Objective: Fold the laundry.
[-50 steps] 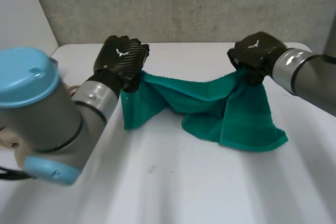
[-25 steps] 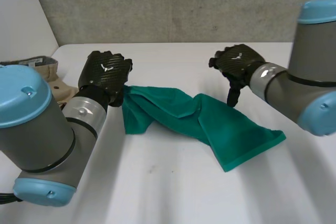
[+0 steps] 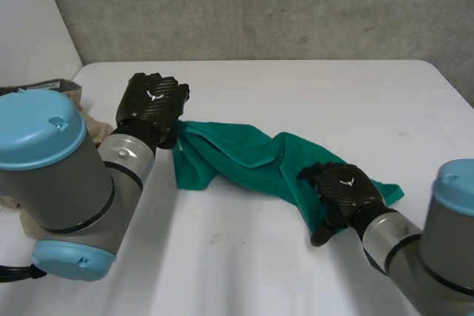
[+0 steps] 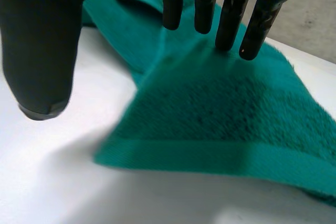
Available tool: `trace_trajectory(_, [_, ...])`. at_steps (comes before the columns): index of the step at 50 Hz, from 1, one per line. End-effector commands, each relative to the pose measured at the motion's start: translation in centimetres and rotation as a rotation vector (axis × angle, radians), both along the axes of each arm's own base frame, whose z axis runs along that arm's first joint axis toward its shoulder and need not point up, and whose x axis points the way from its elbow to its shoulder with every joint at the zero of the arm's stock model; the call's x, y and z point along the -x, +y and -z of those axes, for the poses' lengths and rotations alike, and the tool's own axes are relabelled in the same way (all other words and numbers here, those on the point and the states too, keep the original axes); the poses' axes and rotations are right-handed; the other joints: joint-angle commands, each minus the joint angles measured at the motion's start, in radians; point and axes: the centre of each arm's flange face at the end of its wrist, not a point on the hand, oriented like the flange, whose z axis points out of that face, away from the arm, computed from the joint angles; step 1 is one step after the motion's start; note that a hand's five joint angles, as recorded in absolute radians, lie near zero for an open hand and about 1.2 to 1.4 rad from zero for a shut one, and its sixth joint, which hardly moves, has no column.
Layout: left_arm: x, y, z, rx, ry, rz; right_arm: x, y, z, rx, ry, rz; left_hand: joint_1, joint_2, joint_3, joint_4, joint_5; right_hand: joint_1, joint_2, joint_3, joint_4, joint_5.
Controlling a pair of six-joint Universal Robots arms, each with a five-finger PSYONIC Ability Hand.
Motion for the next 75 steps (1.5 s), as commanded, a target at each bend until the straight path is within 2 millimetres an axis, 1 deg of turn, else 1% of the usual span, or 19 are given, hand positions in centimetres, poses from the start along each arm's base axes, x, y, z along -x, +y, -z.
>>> trace_trajectory(1, [0.0,0.1,0.1,-0.004,0.002,0.0,-0.4,-2.4,2.3,0.084,0.12,0.052,0.253,0.199,0.205,0.197,0.255,0.229,0.179,0.181,0.183,0.179])
trace_trajectory(7, [0.0,0.1,0.1,-0.004,0.002,0.0,-0.8,-3.4,2.6,0.134,0.179,0.033,0.253,0.199,0.205,0.197,0.255,0.446,0.395,0.398,0.4,0.396])
trace_trajectory(8, [0.0,0.1,0.1,-0.004,0.002,0.0,-0.9,-3.7,2.6,0.146,0.178,0.033,0.253,0.199,0.205,0.197,0.255,0.723,0.672,0.675,0.677,0.673])
trace_trajectory(10, [0.0,0.1,0.1,-0.004,0.002,0.0,-0.9,-3.9,2.5,0.162,0.173,0.036,0.253,0.199,0.205,0.197,0.255,1.085,1.034,1.037,1.039,1.035])
trace_trajectory(15, [-0.1,0.2,0.1,-0.006,-0.004,-0.001,-1.0,-4.6,1.1,0.202,0.153,0.041,0.253,0.199,0.205,0.197,0.255,1.141,1.091,1.093,1.095,1.091])
trace_trajectory(19, [-0.6,0.0,-0.2,-0.002,-0.005,-0.023,-0.6,-4.9,-3.6,0.3,0.118,0.059,0.253,0.199,0.205,0.197,0.255,1.141,1.091,1.093,1.095,1.091])
trace_trajectory(20, [-0.8,0.0,-0.6,0.004,-0.003,-0.033,0.1,-5.2,-6.1,0.34,0.121,0.072,0.253,0.199,0.205,0.197,0.255,1.141,1.091,1.093,1.095,1.091])
trace_trajectory(24, [-1.5,0.7,-2.6,0.026,0.01,-0.049,2.7,-6.0,-10.5,0.348,0.191,0.079,0.253,0.199,0.205,0.197,0.255,1.141,1.091,1.093,1.095,1.091])
trace_trajectory(28, [-1.9,1.3,-3.7,0.031,0.014,-0.049,3.9,-6.2,-12.3,0.273,0.256,0.016,0.253,0.199,0.205,0.197,0.255,1.141,1.091,1.093,1.095,1.091])
trace_trajectory(33, [-2.2,2.2,-3.2,-0.009,-0.015,-0.043,5.4,-7.2,-14.3,0.255,0.29,0.002,0.253,0.199,0.205,0.197,0.255,1.141,1.091,1.093,1.095,1.091])
trace_trajectory(35, [-2.3,2.5,-2.8,-0.025,-0.027,-0.038,5.9,-7.8,-14.3,0.252,0.307,0.008,0.253,0.199,0.205,0.197,0.255,1.141,1.091,1.093,1.095,1.091])
trace_trajectory(38, [-2.3,2.6,-1.8,-0.057,-0.048,-0.038,5.9,-7.9,-12.8,0.184,0.354,-0.032,0.253,0.199,0.205,0.197,0.255,1.141,1.091,1.093,1.095,1.091])
trace_trajectory(45, [-1.4,1.8,1.4,-0.129,-0.098,-0.03,5.9,-9.6,-8.1,0.033,0.391,-0.065,0.253,0.199,0.205,0.197,0.255,1.141,1.091,1.093,1.095,1.091])
trace_trajectory(47, [-0.9,1.6,2.1,-0.145,-0.107,-0.021,5.8,-9.9,-6.4,-0.03,0.38,-0.065,0.253,0.199,0.205,0.197,0.255,0.851,0.8,0.803,0.805,0.801])
trace_trajectory(51, [-0.2,0.7,3.5,-0.163,-0.121,-0.02,5.8,-10.2,-4.9,-0.119,0.305,-0.021,0.253,0.199,0.205,0.197,0.255,0.378,0.327,0.33,0.332,0.328])
trace_trajectory(57, [0.1,-0.4,4.2,-0.164,-0.125,-0.059,6.0,-10.8,-5.2,-0.146,0.18,0.073,0.253,0.199,0.205,0.197,0.255,0.198,0.147,0.149,0.152,0.148])
trace_trajectory(63, [-0.1,-0.6,3.8,-0.154,-0.12,-0.075,6.0,-10.3,-5.2,-0.196,0.098,0.117,0.253,0.199,0.205,0.197,0.255,0.048,-0.003,0.0,0.002,-0.002])
trace_trajectory(70, [-0.1,-0.4,3.7,-0.152,-0.119,-0.076,5.8,-7.5,-5.6,-0.218,0.009,0.162,0.253,0.199,0.205,0.197,0.255,-0.055,-0.106,-0.103,-0.101,-0.105])
trace_trajectory(75, [-0.2,-0.5,3.9,-0.156,-0.12,-0.076,4.6,-3.6,-6.3,-0.126,-0.044,0.134,0.253,0.199,0.205,0.197,0.255,-0.047,-0.097,-0.095,-0.093,-0.097])
